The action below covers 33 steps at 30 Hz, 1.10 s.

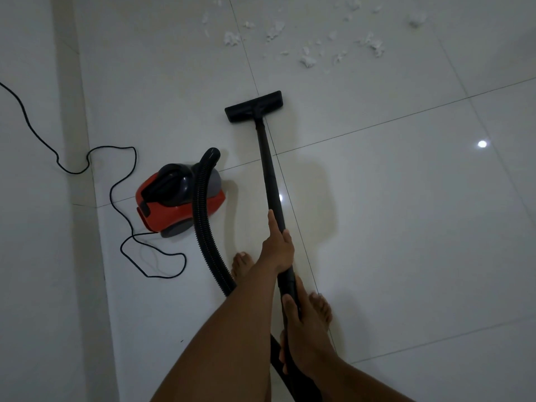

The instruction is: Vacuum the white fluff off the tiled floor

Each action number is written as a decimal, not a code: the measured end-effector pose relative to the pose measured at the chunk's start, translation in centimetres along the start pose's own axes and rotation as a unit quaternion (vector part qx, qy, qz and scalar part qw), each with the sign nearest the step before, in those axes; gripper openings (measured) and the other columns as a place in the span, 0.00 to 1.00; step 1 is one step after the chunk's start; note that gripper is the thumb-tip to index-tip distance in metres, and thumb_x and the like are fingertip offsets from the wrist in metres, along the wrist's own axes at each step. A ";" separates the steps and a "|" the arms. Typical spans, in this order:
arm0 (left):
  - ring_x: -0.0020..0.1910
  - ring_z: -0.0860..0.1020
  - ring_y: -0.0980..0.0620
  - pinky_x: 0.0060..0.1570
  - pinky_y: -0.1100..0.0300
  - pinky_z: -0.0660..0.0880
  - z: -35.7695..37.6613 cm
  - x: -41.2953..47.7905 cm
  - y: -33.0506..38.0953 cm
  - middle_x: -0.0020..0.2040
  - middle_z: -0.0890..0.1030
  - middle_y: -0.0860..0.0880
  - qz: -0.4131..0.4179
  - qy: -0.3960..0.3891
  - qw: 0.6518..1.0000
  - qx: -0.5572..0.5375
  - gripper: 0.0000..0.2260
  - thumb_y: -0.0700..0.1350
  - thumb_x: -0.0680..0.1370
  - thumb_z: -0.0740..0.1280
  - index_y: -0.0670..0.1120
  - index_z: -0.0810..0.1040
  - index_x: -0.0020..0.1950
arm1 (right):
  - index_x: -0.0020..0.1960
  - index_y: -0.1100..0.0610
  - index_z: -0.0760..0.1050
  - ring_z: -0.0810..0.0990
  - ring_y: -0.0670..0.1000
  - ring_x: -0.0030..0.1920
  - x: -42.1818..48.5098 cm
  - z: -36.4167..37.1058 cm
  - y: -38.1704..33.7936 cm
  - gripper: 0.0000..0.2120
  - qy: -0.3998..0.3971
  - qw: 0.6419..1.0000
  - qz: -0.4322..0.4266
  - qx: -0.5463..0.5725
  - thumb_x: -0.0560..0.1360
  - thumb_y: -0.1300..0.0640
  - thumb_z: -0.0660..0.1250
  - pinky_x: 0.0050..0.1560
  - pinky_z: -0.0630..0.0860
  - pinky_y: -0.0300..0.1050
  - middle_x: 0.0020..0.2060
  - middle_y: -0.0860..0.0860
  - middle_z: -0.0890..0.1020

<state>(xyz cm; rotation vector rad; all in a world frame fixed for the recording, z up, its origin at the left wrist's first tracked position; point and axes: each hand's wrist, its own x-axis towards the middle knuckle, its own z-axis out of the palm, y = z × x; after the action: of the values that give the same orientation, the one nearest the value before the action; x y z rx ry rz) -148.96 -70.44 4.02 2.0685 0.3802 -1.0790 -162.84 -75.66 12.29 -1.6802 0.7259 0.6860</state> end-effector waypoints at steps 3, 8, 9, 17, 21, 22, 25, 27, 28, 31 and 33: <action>0.38 0.77 0.54 0.34 0.65 0.68 -0.6 0.5 0.3 0.43 0.75 0.49 -0.002 -0.002 1.000 -0.005 0.30 0.51 0.87 0.50 0.59 0.30 0.80 | 0.80 0.42 0.51 0.73 0.55 0.64 0.6 0.1 -0.7 0.23 -0.004 1.000 0.017 -0.014 0.86 0.48 0.50 0.64 0.47 0.44 0.38 0.39 0.78; 0.39 0.78 0.52 0.42 0.58 0.75 -1.6 1.2 0.7 0.44 0.76 0.46 -0.004 -0.005 1.000 -0.012 0.30 0.51 0.87 0.50 0.60 0.29 0.79 | 0.82 0.46 0.55 0.72 0.39 0.58 1.0 0.0 -2.2 0.24 -0.017 0.999 0.005 -0.033 0.86 0.49 0.51 0.60 0.62 0.29 0.25 0.36 0.76; 0.39 0.77 0.52 0.44 0.57 0.76 -1.8 1.4 0.8 0.44 0.76 0.45 -0.003 -0.005 1.000 -0.012 0.30 0.51 0.87 0.50 0.60 0.29 0.79 | 0.82 0.47 0.55 0.73 0.33 0.55 1.1 0.0 -2.6 0.24 -0.023 0.999 0.003 -0.033 0.86 0.50 0.51 0.55 0.64 0.26 0.27 0.32 0.77; 0.40 0.78 0.51 0.50 0.54 0.78 -3.8 2.7 2.6 0.50 0.78 0.41 -0.008 -0.005 1.000 -0.017 0.31 0.51 0.87 0.50 0.60 0.29 0.79 | 0.82 0.43 0.51 0.77 0.37 0.22 2.7 -0.1 -5.0 0.25 -0.037 0.999 0.000 -0.007 0.86 0.48 0.50 0.24 0.72 0.26 0.35 0.37 0.78; 0.39 0.77 0.52 0.49 0.54 0.78 -5.2 3.6 3.9 0.57 0.79 0.38 -0.015 -0.010 1.000 -0.014 0.31 0.50 0.87 0.51 0.60 0.29 0.79 | 0.81 0.41 0.48 0.76 0.30 0.26 3.9 -0.3 -6.7 0.24 -0.039 0.999 -0.003 -0.024 0.86 0.47 0.48 0.27 0.68 0.22 0.41 0.33 0.75; 0.39 0.77 0.52 0.50 0.54 0.78 -5.7 3.9 4.3 0.57 0.79 0.38 -0.016 -0.010 1.000 -0.013 0.31 0.50 0.87 0.51 0.60 0.29 0.79 | 0.81 0.40 0.47 0.77 0.31 0.26 4.4 -0.3 -7.1 0.24 -0.041 0.999 -0.006 -0.026 0.86 0.47 0.48 0.27 0.68 0.23 0.38 0.34 0.76; 0.40 0.78 0.51 0.51 0.53 0.79 -7.2 4.7 5.3 0.52 0.78 0.41 -0.018 -0.008 1.000 -0.012 0.32 0.49 0.87 0.51 0.61 0.28 0.78 | 0.80 0.36 0.49 0.77 0.41 0.22 5.3 -0.1 -8.3 0.23 -0.046 0.999 -0.010 -0.009 0.86 0.46 0.49 0.23 0.72 0.31 0.29 0.38 0.81; 0.41 0.79 0.51 0.50 0.54 0.78 -8.1 5.1 5.8 0.52 0.76 0.43 -0.019 -0.008 1.000 -0.015 0.32 0.49 0.87 0.51 0.61 0.28 0.78 | 0.80 0.36 0.51 0.78 0.48 0.23 5.9 0.2 -9.2 0.23 -0.059 0.998 -0.006 0.034 0.86 0.46 0.50 0.25 0.77 0.40 0.36 0.44 0.84; 0.42 0.79 0.51 0.50 0.54 0.78 -8.5 5.2 6.1 0.52 0.76 0.44 -0.021 -0.009 1.000 -0.015 0.32 0.49 0.87 0.52 0.61 0.28 0.78 | 0.80 0.36 0.51 0.78 0.50 0.25 6.1 0.3 -9.7 0.23 -0.061 0.997 -0.006 0.048 0.86 0.46 0.50 0.28 0.79 0.44 0.41 0.50 0.86; 0.42 0.79 0.51 0.48 0.55 0.76 -9.4 5.8 7.0 0.53 0.75 0.44 -0.022 -0.014 1.000 -0.013 0.32 0.50 0.87 0.51 0.60 0.29 0.79 | 0.80 0.38 0.52 0.83 0.47 0.39 6.8 0.2 -10.9 0.23 -0.055 0.997 -0.012 0.055 0.86 0.48 0.50 0.39 0.80 0.39 0.58 0.48 0.83; 0.45 0.79 0.50 0.50 0.54 0.77 -10.0 6.4 7.4 0.57 0.76 0.42 -0.022 -0.014 0.999 -0.020 0.32 0.50 0.87 0.51 0.60 0.29 0.79 | 0.81 0.39 0.51 0.85 0.54 0.52 7.3 0.0 -11.8 0.24 -0.058 0.997 -0.008 0.049 0.86 0.48 0.50 0.40 0.79 0.32 0.58 0.31 0.76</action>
<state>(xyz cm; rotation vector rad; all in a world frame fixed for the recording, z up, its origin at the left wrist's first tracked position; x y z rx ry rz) -135.26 -68.52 6.15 2.0163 0.4327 -1.1158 -149.14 -74.30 14.06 -1.5413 0.6526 0.7186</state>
